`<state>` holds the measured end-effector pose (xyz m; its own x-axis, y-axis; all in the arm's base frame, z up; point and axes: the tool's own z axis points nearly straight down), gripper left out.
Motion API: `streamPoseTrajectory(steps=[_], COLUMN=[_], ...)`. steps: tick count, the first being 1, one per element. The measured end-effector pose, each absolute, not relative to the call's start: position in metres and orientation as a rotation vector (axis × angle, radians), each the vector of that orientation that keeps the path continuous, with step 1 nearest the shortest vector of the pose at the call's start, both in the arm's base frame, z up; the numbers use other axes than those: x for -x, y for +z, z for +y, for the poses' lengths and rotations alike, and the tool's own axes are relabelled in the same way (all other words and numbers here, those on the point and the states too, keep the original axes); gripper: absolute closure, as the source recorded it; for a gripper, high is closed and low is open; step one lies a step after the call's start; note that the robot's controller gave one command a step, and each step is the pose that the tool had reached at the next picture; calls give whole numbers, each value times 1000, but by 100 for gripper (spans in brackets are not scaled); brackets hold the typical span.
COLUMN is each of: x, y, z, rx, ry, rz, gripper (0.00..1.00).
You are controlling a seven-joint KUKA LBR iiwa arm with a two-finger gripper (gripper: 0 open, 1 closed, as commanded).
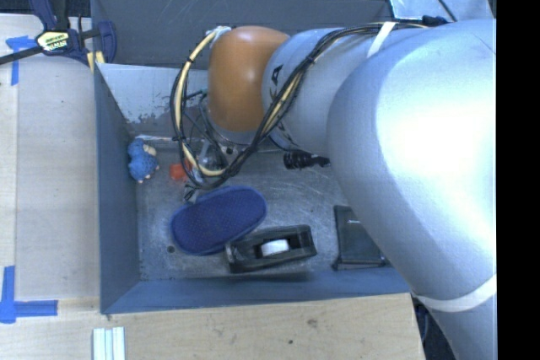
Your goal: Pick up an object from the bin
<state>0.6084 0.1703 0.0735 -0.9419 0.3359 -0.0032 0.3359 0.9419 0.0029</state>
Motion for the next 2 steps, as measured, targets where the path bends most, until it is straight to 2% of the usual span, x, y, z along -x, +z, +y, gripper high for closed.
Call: streamPoseTrajectory(steps=[1,2], x=[-609,-607], y=[74,180], z=[169,177], rx=[-534,-518], ry=[2,8], rz=[3091,3088], gripper=[100,100])
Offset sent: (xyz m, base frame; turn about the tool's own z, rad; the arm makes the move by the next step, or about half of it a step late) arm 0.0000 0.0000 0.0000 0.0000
